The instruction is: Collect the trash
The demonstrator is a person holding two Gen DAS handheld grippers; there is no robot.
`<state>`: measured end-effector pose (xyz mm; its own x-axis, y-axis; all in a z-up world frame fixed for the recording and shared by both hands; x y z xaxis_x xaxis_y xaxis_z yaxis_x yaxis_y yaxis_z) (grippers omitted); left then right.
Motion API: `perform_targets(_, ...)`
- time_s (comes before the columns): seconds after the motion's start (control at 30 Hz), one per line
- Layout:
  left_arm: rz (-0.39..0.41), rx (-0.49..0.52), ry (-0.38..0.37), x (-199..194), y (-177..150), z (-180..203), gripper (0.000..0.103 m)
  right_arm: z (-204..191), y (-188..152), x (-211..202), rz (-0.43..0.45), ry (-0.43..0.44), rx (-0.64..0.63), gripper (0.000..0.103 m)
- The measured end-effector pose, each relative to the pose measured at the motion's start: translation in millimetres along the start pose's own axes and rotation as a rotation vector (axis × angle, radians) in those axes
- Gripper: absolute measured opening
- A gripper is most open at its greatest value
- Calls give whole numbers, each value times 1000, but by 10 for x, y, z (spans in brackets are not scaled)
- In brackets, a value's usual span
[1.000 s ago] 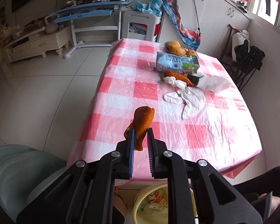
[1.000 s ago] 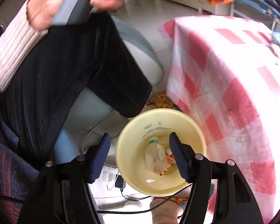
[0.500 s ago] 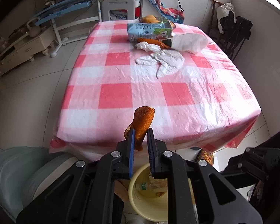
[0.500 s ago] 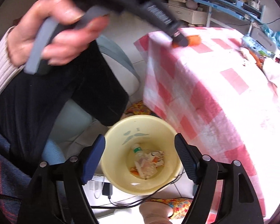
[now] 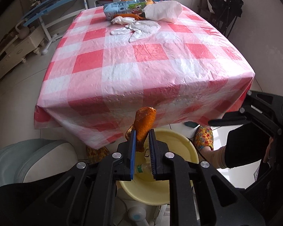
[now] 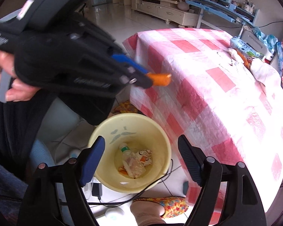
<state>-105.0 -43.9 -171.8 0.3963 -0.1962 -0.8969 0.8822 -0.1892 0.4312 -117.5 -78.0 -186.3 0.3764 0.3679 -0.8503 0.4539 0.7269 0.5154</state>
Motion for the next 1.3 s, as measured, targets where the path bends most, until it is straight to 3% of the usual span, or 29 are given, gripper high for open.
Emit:
perform_targets(0.07,-35,4,-9,40,-88,46,14,27,-11,-12,0,-17,8,77)
perform_targets(0.1,-62,9,-18,67,-145,78,20,42,-8,-1,1,-21,13,78)
perform_targets(0.2,-139,52,-31,142,-303,203,53,73,-17,11,-2,-41,22,78)
perform_targets(0.27,-132,85,3,128,-337,250,55,82,-30,19,-9,-57,21,80)
perform_targets(0.33,-120,70,-8,93,-317,234,60,94,-35,16,-9,-72,22,80)
perform_targets(0.53,42,-119,74,-178,81,-174,67,365,102,-93,25,-146,-8,80)
perform_targets(0.67,187,-151,142,-397,526,-318,78,781,272,-113,38,-196,-44,80)
perform_targets(0.73,224,-150,155,-423,716,-364,81,1022,363,-74,39,-205,-42,81)
perform_targets(0.97,254,-176,166,-277,1312,-526,83,1653,501,375,-4,-120,-52,82)
perform_targets(1.07,259,-200,156,-180,1507,-604,83,1817,566,546,2,-76,-54,92)
perform_targets(1.13,258,-222,146,-103,1600,-663,83,1885,613,609,21,-34,-54,95)
perform_targets(1.23,250,-270,124,-14,1672,-765,84,1988,679,727,24,99,-31,97)
perform_targets(1.3,242,-298,108,26,1673,-816,84,2050,744,773,30,101,-49,97)
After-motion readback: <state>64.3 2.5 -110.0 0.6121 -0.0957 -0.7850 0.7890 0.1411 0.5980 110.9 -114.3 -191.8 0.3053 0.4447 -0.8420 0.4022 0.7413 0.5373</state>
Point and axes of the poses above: each gripper's, at about its wrist camera, not at the fingertips, and x roughly the way its jaws point, z to its right, y to its top, the point moved 6 cm from there along x, roughly the way its jaws point, and after that the axes turned 5 degrees about -y, right-handed, at the moved point
